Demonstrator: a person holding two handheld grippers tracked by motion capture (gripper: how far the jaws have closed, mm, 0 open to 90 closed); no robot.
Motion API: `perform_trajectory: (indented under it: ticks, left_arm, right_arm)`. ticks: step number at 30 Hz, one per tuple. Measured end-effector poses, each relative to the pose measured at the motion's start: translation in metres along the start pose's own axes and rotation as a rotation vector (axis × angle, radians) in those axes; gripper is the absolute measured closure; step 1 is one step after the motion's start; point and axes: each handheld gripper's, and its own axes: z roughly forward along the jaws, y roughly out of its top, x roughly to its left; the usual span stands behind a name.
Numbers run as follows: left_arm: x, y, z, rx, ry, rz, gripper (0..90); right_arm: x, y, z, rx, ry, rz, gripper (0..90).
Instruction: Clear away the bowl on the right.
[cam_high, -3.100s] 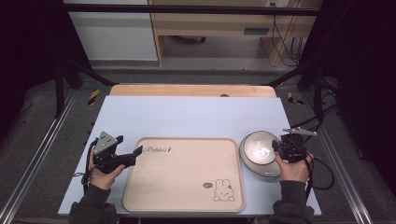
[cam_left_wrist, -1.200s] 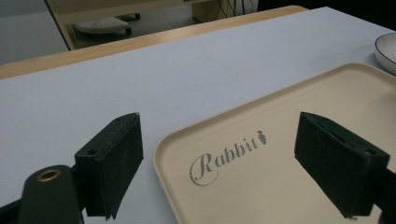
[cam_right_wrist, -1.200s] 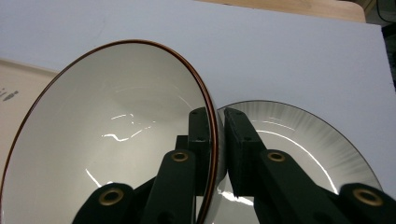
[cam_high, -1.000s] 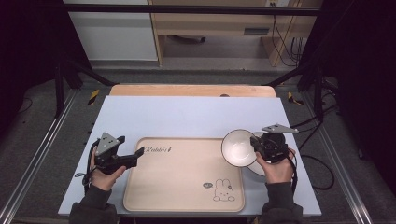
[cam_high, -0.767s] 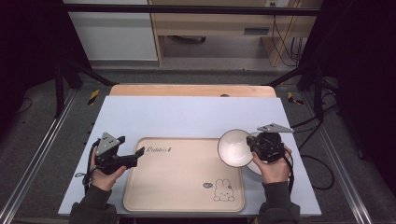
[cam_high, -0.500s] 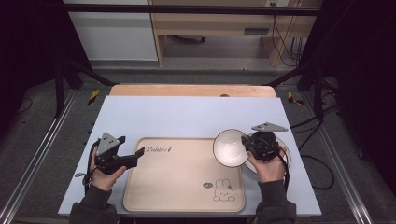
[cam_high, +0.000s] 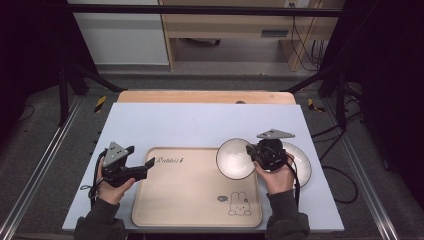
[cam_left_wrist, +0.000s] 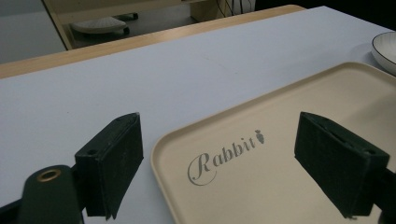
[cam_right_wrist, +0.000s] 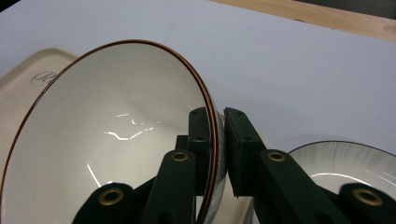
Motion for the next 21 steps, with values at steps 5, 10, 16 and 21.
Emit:
perform_trajectory:
  ticks: [5,10,16,21]
  left_arm:
    - [0.000,0.000,0.000,0.001,-0.001,0.001,15.1]
    - [0.000,0.000,0.000,0.001,-0.002,0.002,15.1]
    - [0.000,0.000,0.000,0.001,-0.003,0.002,15.1]
    - [0.000,0.000,0.000,0.000,-0.004,0.002,15.1]
  right_arm:
    - [0.008,0.003,0.007,0.004,0.028,-0.012,81.2]
    - [0.016,0.008,0.014,0.006,0.052,-0.021,81.1]
    - [0.023,0.011,0.022,0.015,0.072,-0.033,81.2]
    - [0.028,0.012,0.029,0.019,0.090,-0.035,81.2]
